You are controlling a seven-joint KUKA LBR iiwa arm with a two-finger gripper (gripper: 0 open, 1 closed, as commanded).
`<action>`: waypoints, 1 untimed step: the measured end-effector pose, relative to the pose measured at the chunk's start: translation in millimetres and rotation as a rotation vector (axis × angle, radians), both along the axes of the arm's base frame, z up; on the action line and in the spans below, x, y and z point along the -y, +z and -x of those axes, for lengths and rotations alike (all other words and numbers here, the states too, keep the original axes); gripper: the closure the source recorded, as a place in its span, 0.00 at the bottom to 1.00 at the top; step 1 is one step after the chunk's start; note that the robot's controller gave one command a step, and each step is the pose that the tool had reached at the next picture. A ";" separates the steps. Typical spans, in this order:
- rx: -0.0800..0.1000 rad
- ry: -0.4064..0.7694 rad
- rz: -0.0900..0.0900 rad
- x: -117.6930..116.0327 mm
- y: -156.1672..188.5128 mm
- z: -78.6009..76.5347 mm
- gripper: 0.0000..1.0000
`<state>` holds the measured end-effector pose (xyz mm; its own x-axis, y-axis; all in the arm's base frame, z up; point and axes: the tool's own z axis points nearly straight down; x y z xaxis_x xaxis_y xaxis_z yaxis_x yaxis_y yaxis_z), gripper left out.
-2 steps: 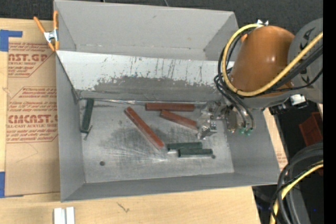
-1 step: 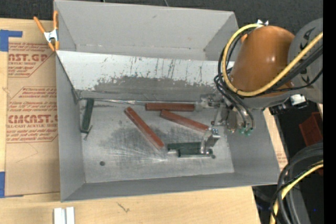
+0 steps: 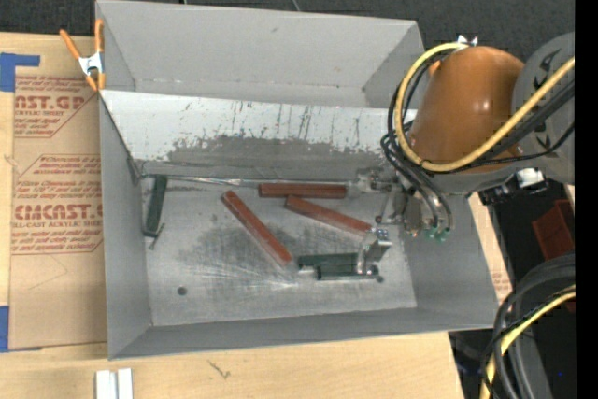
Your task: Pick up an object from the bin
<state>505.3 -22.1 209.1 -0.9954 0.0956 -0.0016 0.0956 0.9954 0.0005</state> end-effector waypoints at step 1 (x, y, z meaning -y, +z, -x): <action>0.004 0.020 0.001 -7.8 -60.9 9.5 0.00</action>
Offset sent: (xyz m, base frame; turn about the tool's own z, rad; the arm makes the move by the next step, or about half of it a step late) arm -0.0080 0.0290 -0.1391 -0.2628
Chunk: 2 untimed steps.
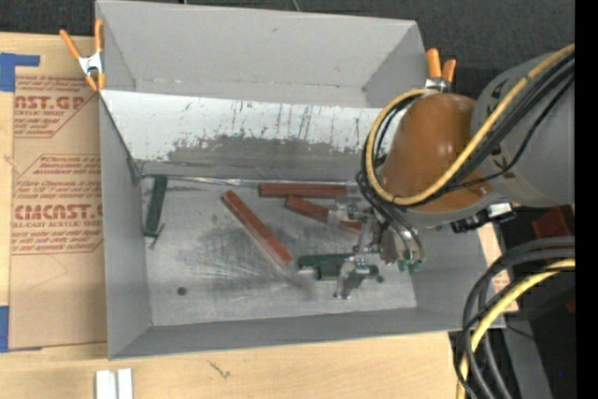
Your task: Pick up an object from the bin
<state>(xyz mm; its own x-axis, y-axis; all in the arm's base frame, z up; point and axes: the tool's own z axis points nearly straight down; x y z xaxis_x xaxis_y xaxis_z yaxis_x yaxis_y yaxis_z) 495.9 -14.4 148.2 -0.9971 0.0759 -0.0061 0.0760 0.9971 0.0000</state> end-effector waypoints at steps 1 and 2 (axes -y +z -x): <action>-0.016 0.243 -0.001 -21.5 -76.6 -0.1 1.00; -0.016 0.243 -0.001 -21.5 -76.6 -0.2 1.00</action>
Offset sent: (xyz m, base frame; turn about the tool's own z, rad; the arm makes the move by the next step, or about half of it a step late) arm 0.0000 0.0000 0.0000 0.0000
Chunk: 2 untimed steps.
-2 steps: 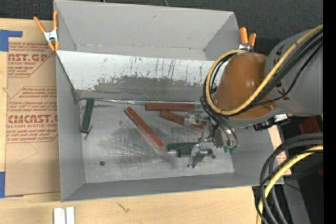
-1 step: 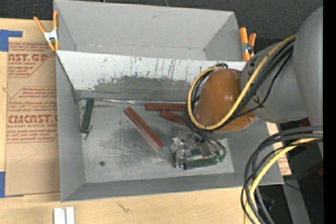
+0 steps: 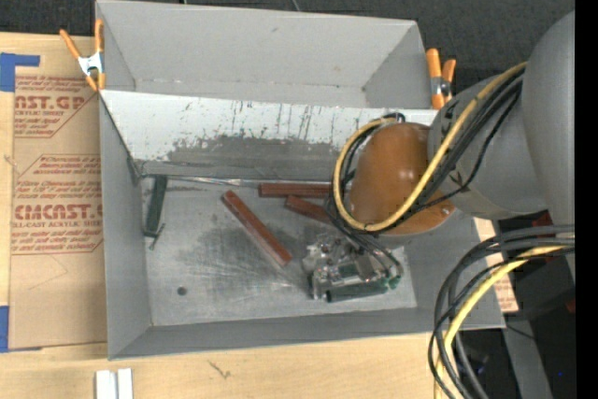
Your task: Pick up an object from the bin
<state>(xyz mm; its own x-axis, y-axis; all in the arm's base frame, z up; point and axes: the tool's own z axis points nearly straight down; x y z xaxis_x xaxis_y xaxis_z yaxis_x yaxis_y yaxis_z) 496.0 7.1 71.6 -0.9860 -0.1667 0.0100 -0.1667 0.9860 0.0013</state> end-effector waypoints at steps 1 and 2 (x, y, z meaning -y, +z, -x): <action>0.011 0.042 0.002 -25.9 4.5 -0.6 1.00; 0.015 0.058 -0.001 -29.8 214.0 3.3 1.00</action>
Offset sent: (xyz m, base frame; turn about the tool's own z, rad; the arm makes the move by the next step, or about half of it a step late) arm -0.0042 0.0291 0.2130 -0.0582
